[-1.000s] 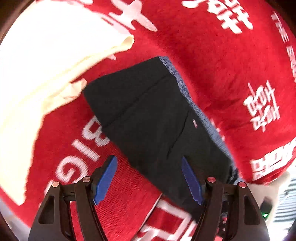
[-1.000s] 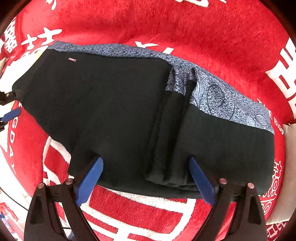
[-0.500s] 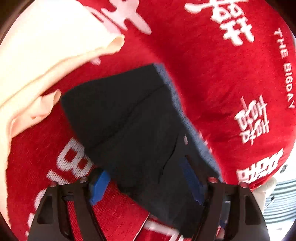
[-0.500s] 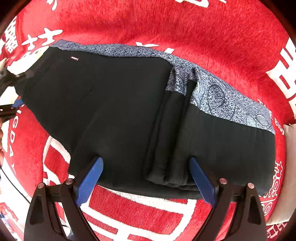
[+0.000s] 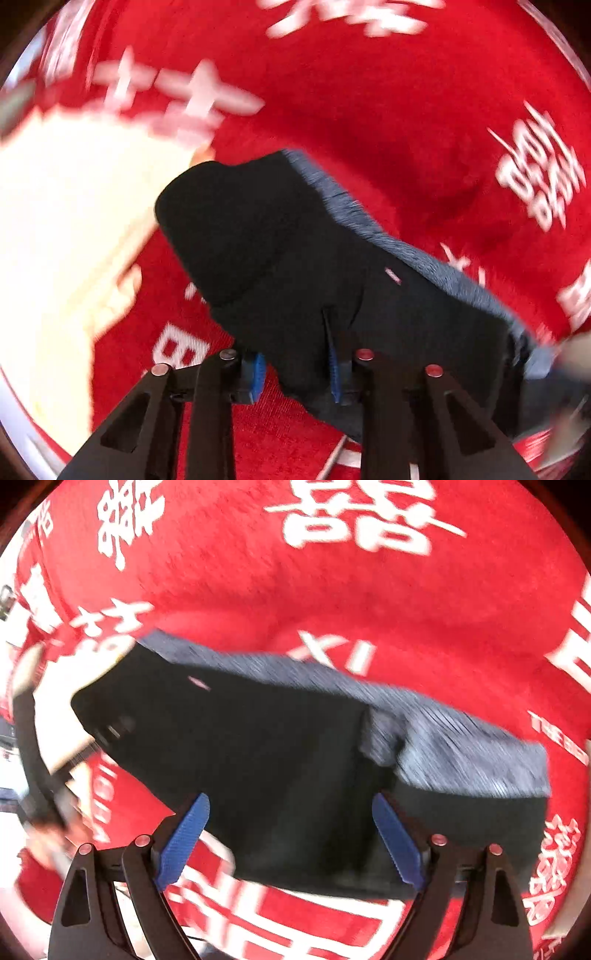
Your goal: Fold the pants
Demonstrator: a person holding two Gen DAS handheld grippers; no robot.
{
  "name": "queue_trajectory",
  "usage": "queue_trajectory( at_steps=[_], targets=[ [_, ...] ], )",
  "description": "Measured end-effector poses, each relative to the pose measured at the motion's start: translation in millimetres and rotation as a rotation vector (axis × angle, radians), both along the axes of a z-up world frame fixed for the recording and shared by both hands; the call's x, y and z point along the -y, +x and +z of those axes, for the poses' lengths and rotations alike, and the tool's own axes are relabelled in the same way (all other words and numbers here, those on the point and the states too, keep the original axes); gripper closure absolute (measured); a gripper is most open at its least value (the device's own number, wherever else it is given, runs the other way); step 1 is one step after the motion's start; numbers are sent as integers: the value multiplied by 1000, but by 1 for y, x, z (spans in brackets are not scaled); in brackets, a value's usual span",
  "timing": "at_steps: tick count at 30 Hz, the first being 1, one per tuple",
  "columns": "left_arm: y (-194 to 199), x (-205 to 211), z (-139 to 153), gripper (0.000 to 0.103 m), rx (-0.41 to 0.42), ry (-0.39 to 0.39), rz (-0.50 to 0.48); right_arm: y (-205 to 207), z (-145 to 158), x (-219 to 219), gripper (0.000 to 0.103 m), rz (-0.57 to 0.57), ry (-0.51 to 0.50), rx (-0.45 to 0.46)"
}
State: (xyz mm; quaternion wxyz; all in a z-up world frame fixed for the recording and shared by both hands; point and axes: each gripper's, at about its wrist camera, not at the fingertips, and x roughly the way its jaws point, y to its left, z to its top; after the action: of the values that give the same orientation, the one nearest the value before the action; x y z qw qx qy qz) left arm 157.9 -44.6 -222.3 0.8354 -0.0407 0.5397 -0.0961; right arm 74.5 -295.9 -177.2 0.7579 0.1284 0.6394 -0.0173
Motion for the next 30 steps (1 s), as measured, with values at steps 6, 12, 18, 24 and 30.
queue_trajectory(
  at_steps=[6, 12, 18, 24, 30],
  targets=[
    [-14, 36, 14, 76, 122, 155, -161, 91, 2, -31, 10, 100, 223, -62],
    [-24, 48, 23, 75, 185, 214, -225, 167, -8, -103, 9, 275, 285, -151],
    [-39, 63, 33, 75, 250, 258, -281, 203, -30, -162, 8, 401, 201, -283],
    [-50, 74, 42, 75, 273, 258, -312, 207, -54, -175, 85, 422, 49, -386],
    [-64, 86, 56, 75, 308, 241, -351, 185, -26, -145, 87, 390, 105, -242]
  ],
)
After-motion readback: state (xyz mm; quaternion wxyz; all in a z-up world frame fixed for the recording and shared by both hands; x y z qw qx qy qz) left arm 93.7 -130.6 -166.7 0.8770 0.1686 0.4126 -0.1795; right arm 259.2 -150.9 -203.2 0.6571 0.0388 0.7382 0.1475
